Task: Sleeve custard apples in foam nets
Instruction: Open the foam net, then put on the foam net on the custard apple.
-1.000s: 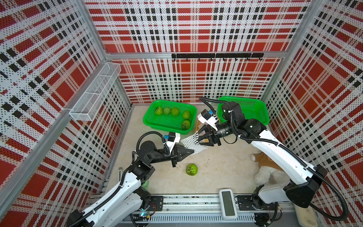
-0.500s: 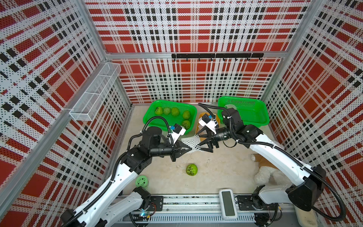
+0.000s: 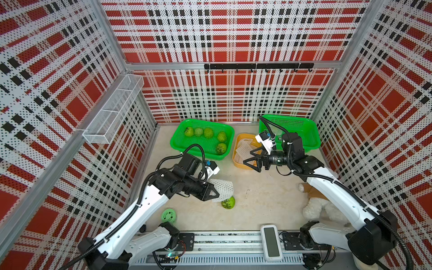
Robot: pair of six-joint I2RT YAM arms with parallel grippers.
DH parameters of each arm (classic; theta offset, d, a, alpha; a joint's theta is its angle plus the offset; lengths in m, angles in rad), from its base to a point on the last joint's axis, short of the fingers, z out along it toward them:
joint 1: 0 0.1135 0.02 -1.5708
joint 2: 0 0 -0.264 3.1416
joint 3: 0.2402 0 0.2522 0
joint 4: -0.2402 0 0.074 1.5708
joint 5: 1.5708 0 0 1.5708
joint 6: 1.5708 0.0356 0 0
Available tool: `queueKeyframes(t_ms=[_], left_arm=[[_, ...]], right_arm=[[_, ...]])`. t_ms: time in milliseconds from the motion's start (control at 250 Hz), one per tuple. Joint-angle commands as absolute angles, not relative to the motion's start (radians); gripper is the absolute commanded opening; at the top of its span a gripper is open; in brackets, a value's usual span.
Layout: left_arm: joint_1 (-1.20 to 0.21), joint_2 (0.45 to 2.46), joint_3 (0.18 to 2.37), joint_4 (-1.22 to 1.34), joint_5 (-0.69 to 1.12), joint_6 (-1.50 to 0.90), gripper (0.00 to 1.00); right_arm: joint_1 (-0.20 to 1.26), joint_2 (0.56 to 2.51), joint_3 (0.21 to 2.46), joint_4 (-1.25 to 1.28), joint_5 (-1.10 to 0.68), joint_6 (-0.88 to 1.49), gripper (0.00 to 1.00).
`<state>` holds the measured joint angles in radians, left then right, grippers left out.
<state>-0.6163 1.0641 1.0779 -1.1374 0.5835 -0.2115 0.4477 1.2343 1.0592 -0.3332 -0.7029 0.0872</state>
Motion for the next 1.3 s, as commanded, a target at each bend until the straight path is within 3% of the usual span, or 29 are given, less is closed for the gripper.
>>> queueKeyframes(t_ms=[0,220,920,1084,1297], left_arm=[[-0.642,1.112,1.121,-1.251,0.442,-0.233,0.00],[-0.695,1.268,1.150,-1.267,0.387,-0.209,0.00],[-0.759,1.610,1.251,-1.244,0.358,-0.104,0.00],[-0.799,1.674,1.317,-1.272,0.314,-0.099,0.16],[-0.831,1.728,1.373,-1.300,0.302,-0.096,0.25]], right_arm=[[0.477,1.195,1.001,-0.340,-0.535,-0.005,1.00],[0.593,1.185,0.885,-0.271,-0.397,-0.075,1.00],[0.659,1.045,0.551,0.000,-0.374,-0.068,1.00],[0.668,1.037,0.463,0.133,-0.389,-0.073,1.00],[0.718,1.079,0.397,0.266,-0.402,-0.105,1.00]])
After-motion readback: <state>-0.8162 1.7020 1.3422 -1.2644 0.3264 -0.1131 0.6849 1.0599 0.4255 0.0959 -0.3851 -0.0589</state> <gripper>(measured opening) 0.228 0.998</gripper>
